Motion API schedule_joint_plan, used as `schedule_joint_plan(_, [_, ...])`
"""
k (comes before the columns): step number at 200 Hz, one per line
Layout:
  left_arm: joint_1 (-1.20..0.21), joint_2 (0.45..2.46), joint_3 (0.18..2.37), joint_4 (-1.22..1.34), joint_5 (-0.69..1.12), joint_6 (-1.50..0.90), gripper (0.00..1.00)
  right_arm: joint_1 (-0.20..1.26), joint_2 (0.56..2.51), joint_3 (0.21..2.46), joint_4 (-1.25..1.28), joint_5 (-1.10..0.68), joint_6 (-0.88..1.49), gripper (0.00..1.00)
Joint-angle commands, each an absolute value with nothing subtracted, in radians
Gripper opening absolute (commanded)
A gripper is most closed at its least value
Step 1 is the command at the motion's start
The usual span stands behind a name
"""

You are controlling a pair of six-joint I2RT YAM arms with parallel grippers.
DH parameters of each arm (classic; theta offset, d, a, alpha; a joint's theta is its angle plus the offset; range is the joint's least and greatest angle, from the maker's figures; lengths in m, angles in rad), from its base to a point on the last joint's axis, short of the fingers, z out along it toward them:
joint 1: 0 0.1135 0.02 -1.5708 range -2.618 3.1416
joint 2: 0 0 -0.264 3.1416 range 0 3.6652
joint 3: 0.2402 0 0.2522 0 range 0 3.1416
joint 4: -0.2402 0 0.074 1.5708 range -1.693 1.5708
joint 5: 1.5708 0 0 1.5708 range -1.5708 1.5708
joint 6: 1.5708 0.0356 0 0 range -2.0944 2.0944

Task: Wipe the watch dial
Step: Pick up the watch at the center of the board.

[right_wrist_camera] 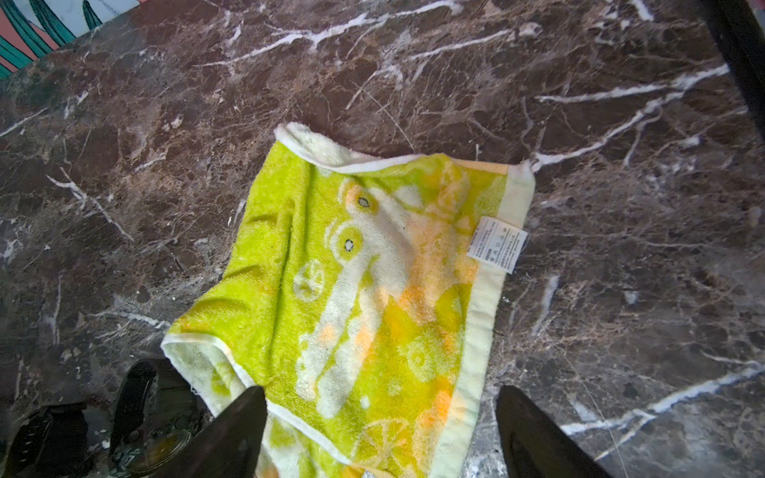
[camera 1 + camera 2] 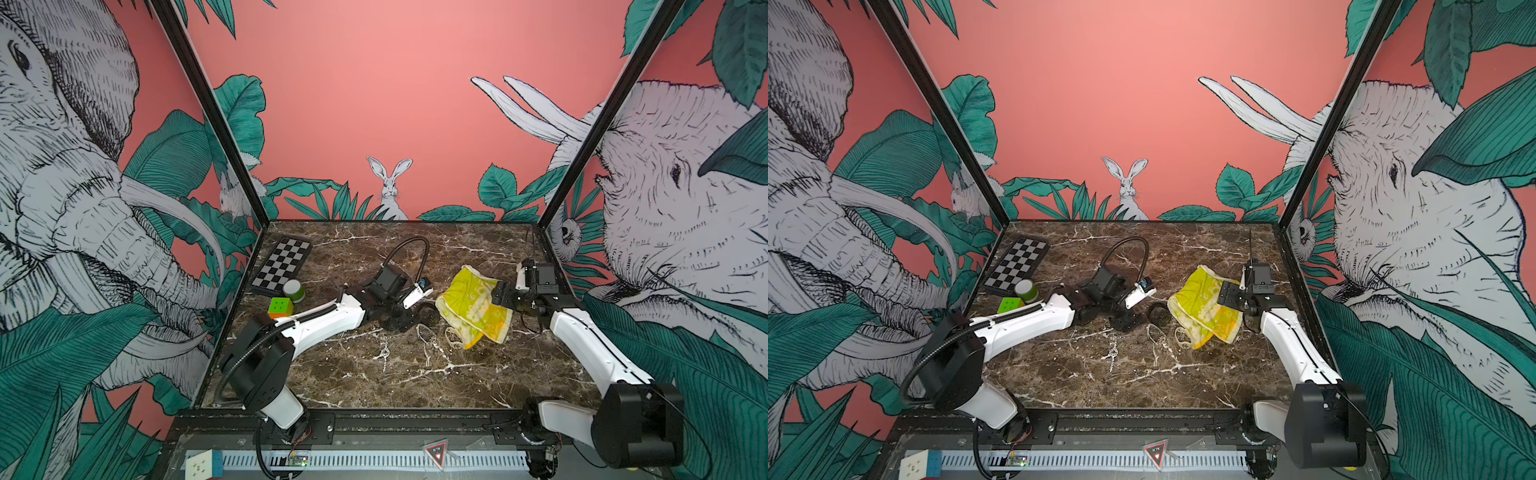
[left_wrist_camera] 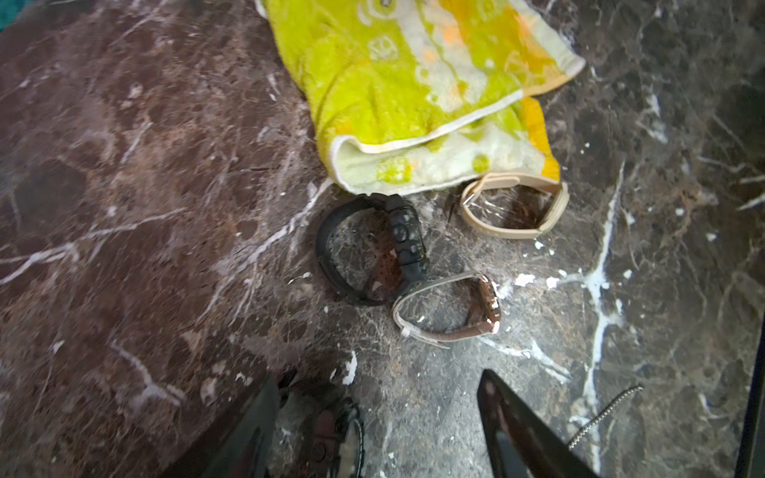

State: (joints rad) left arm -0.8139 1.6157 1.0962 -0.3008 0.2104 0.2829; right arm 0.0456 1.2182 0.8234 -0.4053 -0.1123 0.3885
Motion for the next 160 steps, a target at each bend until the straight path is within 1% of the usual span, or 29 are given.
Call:
schedule_joint_plan(1, [-0.827,1.66,1.156,-0.414,0.234,0.36,0.73,0.046,1.225,0.862,-0.424,-0.158,0.379,0.85])
schedule_joint_plan(50, [-0.846,1.744,1.218,-0.405,0.235,0.394,0.63,0.045,1.204,0.879,-0.449,-0.152,0.38,0.85])
schedule_joint_plan(69, [-0.854,1.768,1.234,-0.394,0.231,0.409,0.52,0.046,1.188,0.884,-0.454,-0.148,0.382,0.85])
schedule_joint_plan(79, [-0.859,1.777,1.239,-0.386,0.227,0.414,0.49,0.046,1.179,0.885,-0.454,-0.145,0.384,0.85])
schedule_joint_plan(110, [-0.872,1.81,1.254,-0.373,0.215,0.431,0.45,0.046,1.172,0.897,-0.467,-0.147,0.387,0.85])
schedule_joint_plan(160, [-0.88,1.851,1.258,-0.348,0.179,0.442,0.45,0.045,1.167,0.888,-0.462,-0.169,0.4,0.85])
